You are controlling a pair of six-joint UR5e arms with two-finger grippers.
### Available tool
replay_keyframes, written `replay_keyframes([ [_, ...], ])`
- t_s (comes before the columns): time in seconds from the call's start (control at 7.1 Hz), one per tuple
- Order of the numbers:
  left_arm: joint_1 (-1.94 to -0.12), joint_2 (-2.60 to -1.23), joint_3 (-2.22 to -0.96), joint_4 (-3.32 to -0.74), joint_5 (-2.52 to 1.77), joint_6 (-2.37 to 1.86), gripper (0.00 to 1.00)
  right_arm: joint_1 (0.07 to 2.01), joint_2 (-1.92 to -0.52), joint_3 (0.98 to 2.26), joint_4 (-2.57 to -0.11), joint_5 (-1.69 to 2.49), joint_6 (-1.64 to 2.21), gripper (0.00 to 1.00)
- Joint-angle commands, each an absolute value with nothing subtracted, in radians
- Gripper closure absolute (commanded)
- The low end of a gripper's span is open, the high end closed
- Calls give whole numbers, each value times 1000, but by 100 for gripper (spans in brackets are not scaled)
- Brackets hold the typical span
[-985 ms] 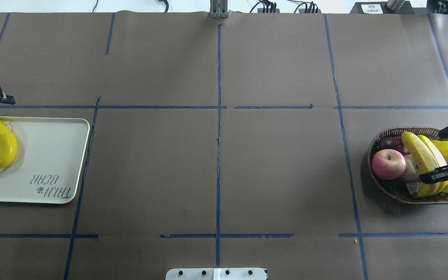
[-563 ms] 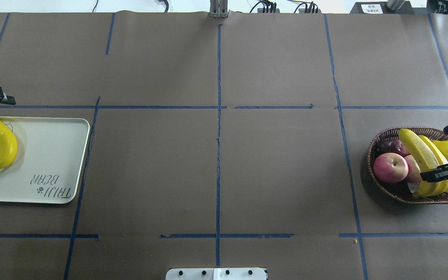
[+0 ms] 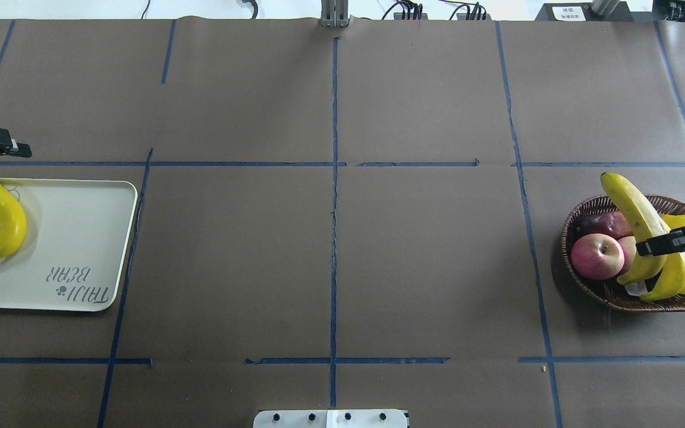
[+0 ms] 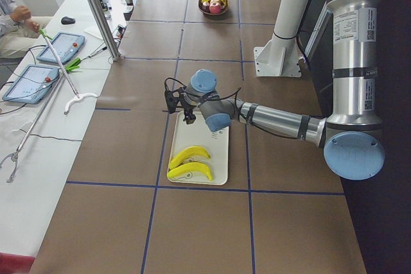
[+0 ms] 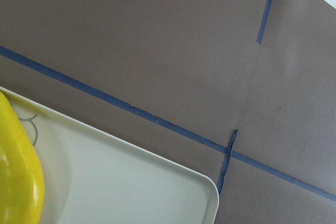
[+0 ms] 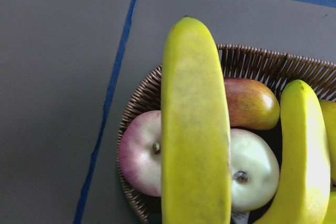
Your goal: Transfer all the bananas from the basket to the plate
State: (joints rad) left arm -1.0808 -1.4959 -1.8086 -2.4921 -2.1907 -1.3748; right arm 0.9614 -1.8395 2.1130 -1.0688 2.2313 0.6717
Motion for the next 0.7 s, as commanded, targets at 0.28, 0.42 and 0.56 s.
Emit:
replay_keyframes([
  [0.28, -968, -1699, -1812, -2566, -2187, -1498, 0, 892, -1526, 2051, -1063, 2267, 915, 99],
  [0.42, -925, -1753, -1816, -2565, -2184, -1591, 0, 846, -1438, 2037, -1055, 2254, 1031, 100],
  [0.56, -889, -1791, -1815, -2563, -2183, -1626, 0, 792, -1355, 2028, -1055, 2215, 1110, 100],
])
